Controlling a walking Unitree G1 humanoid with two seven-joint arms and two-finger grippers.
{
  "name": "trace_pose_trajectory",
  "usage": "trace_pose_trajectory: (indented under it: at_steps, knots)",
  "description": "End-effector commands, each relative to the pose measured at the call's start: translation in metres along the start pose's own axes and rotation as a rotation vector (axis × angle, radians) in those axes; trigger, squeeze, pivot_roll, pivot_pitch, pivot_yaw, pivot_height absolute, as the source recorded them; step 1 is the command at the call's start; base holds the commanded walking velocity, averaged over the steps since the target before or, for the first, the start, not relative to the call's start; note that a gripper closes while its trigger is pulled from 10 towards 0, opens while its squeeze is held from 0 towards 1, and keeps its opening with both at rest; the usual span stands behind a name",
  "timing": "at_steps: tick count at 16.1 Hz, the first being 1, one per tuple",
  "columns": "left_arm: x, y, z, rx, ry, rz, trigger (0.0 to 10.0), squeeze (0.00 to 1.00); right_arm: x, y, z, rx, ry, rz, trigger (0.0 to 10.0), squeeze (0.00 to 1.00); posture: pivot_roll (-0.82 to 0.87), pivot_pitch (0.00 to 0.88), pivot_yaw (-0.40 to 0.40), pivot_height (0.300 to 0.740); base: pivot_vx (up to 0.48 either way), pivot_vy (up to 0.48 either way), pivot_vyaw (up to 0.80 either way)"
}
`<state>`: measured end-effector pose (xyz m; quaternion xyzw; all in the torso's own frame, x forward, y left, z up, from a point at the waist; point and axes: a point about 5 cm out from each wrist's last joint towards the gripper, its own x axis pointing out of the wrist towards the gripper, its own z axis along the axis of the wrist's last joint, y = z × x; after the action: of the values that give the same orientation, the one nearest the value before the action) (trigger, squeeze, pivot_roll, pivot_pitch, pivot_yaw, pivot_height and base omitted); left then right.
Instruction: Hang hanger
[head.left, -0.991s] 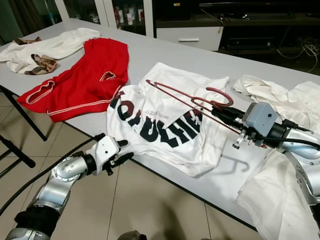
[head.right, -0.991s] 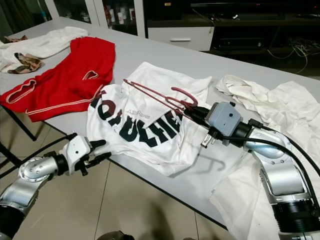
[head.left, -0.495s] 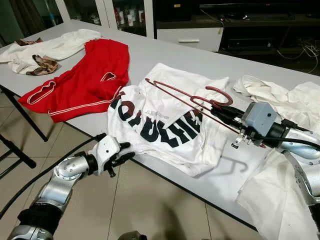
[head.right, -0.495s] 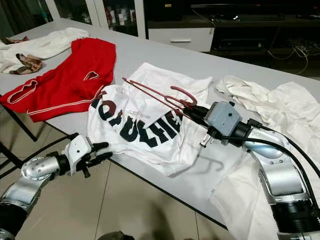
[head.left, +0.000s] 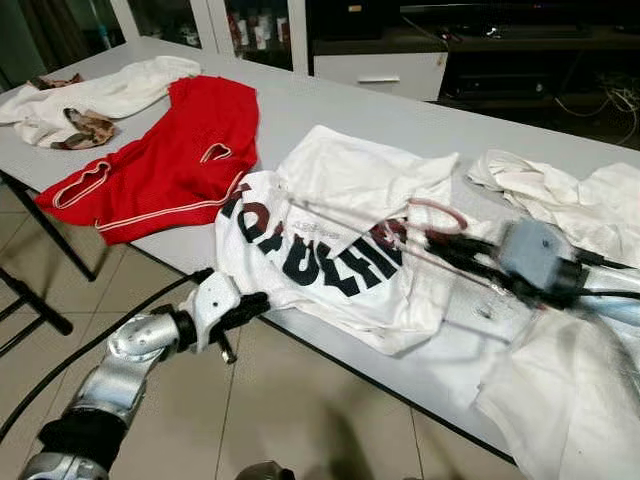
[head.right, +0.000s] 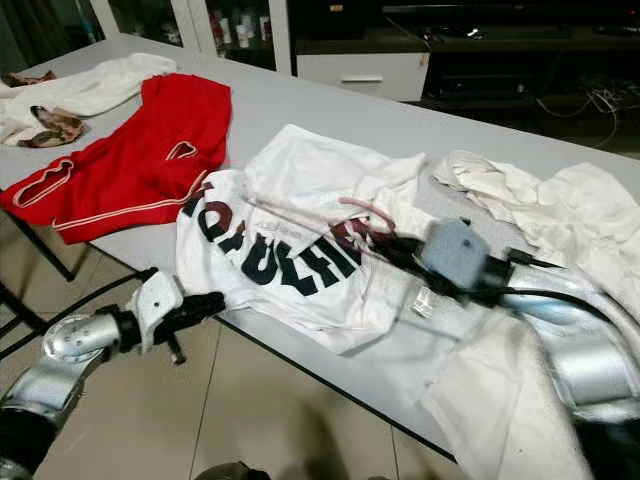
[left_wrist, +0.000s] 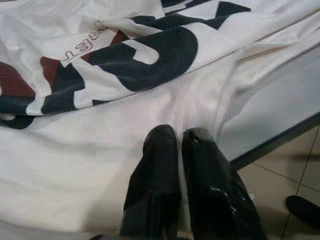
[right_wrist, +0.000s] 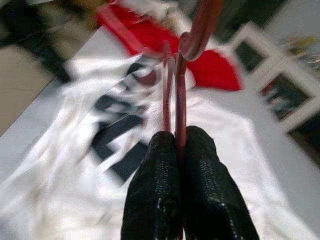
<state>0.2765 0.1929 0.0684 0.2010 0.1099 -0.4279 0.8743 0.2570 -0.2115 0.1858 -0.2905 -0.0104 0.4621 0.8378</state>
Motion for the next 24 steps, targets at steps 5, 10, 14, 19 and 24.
trace_pose_trajectory:
  at_steps: [5, 10, 14, 19, 24]
  knots:
    - [0.000, 0.012, 0.009, 0.000, -0.034, 0.035, 0.0, 0.00, -0.043, -0.010, 0.013, 0.003, 0.068, 0.062, 10.0, 0.00, -0.10, 0.000, 0.082, 0.736, 0.000, 0.000, 0.00]
    - [0.006, 0.015, 0.013, 0.035, -0.042, 0.045, 4.0, 0.00, -0.047, 0.008, 0.035, 0.053, 0.039, 0.186, 10.0, 0.00, -0.12, 0.000, 0.092, 0.736, 0.000, 0.000, 0.00]
    - [0.003, 0.003, 0.016, 0.044, -0.084, -0.094, 10.0, 1.00, -0.033, 0.034, 0.038, 0.091, 0.020, 0.292, 10.0, 0.00, -0.12, 0.000, 0.092, 0.736, 0.000, 0.000, 0.00]
    - [0.006, 0.000, 0.006, 0.122, 0.000, -0.103, 10.0, 0.00, -0.024, 0.041, 0.028, 0.033, 0.084, 0.288, 10.0, 0.00, -0.11, 0.000, 0.090, 0.736, 0.000, 0.000, 0.00]
    - [0.005, -0.001, -0.003, 0.129, 0.061, -0.116, 10.0, 0.00, -0.029, 0.033, 0.019, 0.013, 0.145, 0.250, 10.0, 0.00, -0.11, 0.000, 0.090, 0.736, 0.000, 0.000, 0.00]
